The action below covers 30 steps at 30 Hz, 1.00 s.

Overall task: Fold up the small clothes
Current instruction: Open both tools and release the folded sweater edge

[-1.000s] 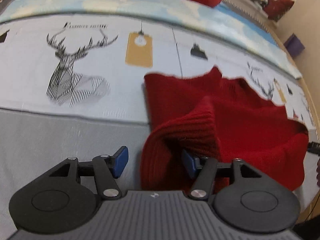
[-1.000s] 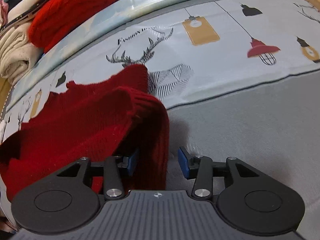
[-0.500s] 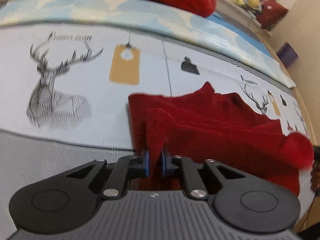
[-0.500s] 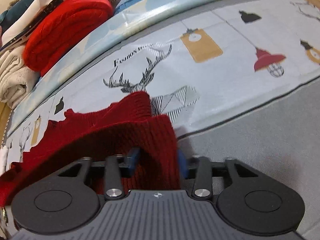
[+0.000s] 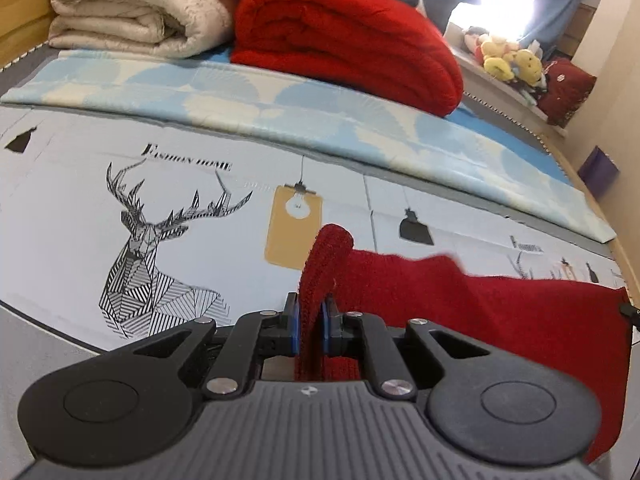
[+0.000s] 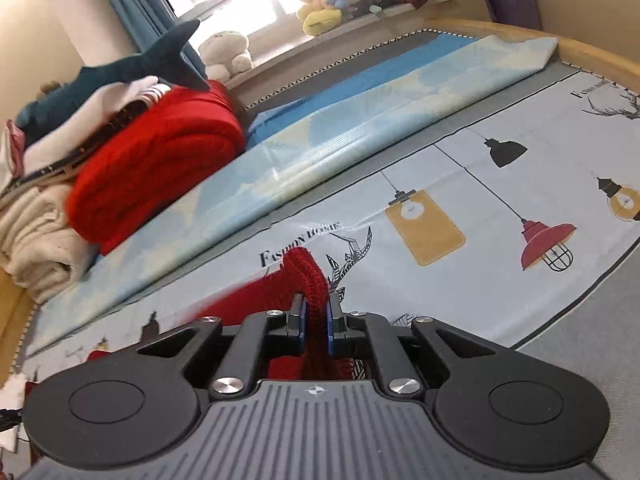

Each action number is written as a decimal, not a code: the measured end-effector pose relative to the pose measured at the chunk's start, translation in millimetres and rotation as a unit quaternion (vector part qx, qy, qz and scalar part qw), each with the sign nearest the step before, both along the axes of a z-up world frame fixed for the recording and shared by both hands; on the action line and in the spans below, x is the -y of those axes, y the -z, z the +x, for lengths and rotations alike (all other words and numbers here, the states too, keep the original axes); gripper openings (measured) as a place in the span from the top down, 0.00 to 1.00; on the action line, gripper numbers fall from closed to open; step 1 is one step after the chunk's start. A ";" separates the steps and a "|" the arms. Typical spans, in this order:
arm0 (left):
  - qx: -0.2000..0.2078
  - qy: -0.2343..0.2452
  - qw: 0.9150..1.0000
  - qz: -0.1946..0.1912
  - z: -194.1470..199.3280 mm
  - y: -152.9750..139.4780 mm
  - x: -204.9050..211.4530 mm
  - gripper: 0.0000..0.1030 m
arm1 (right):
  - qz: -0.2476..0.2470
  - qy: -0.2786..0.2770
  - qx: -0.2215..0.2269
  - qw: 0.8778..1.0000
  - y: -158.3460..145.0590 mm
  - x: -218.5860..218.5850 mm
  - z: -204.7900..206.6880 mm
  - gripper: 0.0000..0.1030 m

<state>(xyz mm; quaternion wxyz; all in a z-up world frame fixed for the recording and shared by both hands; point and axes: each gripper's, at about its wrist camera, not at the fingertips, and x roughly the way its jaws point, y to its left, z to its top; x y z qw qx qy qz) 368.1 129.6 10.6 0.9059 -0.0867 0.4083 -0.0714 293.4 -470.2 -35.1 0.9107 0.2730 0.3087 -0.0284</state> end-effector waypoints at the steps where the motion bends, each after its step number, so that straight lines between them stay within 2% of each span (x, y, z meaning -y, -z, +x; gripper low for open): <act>1: -0.007 -0.002 1.000 0.006 3.2 4.7 1.0 0.89 | -0.008 0.002 -0.008 1.000 2.7 -2.7 4.2 0.91; 4: -0.031 -0.006 0.999 0.019 6.5 19.3 -2.1 0.89 | -0.025 0.006 -0.040 0.999 14.9 -7.5 14.5 0.91; 8: -0.052 0.010 0.997 0.048 6.2 36.2 3.3 0.89 | -0.041 0.008 -0.109 0.993 42.6 -9.5 25.4 0.91; 11: -0.070 0.012 0.996 0.055 6.2 40.2 5.6 0.84 | -0.052 -0.004 -0.134 0.990 51.0 -14.2 29.0 0.90; 13: -0.069 0.008 0.996 0.054 3.4 33.3 4.7 0.82 | -0.064 -0.005 -0.137 0.989 47.2 -17.5 27.4 0.85; 14: -0.068 0.005 0.996 0.054 1.5 28.0 4.6 0.77 | -0.070 -0.001 -0.137 0.988 43.3 -17.7 25.0 0.83; 16: -0.050 -0.004 0.998 0.049 -9.6 9.7 3.7 0.68 | -0.080 0.010 -0.129 0.988 30.7 -17.6 16.5 0.72; 18: -0.042 0.005 0.998 0.053 -18.8 -8.5 7.6 0.57 | -0.086 0.021 -0.103 0.991 10.5 -17.4 1.9 0.66; 19: -0.044 0.010 0.997 0.062 -23.2 -17.2 10.1 0.56 | -0.086 0.019 -0.091 0.992 1.9 -16.8 -3.7 0.61; 22: -0.046 0.035 0.995 0.087 -45.1 -45.3 19.1 0.56 | -0.091 -0.003 -0.066 0.994 -27.2 -22.0 -23.6 0.59; 25: -0.037 0.069 0.993 0.090 -73.7 -60.6 30.5 0.52 | -0.083 -0.059 -0.047 0.994 -47.8 -36.1 -45.7 0.55; 28: -0.036 0.097 0.991 0.082 -98.8 -47.6 39.8 0.52 | -0.117 -0.120 -0.045 0.985 -49.9 -63.2 -70.3 0.55; 29: -0.042 0.102 0.990 0.086 -105.5 -35.3 42.7 0.54 | -0.138 -0.137 -0.049 0.980 -45.2 -73.6 -77.8 0.55; 30: -0.074 0.115 0.985 0.104 -108.6 -17.6 47.5 0.63 | -0.153 -0.161 -0.060 0.973 -38.2 -83.1 -82.5 0.55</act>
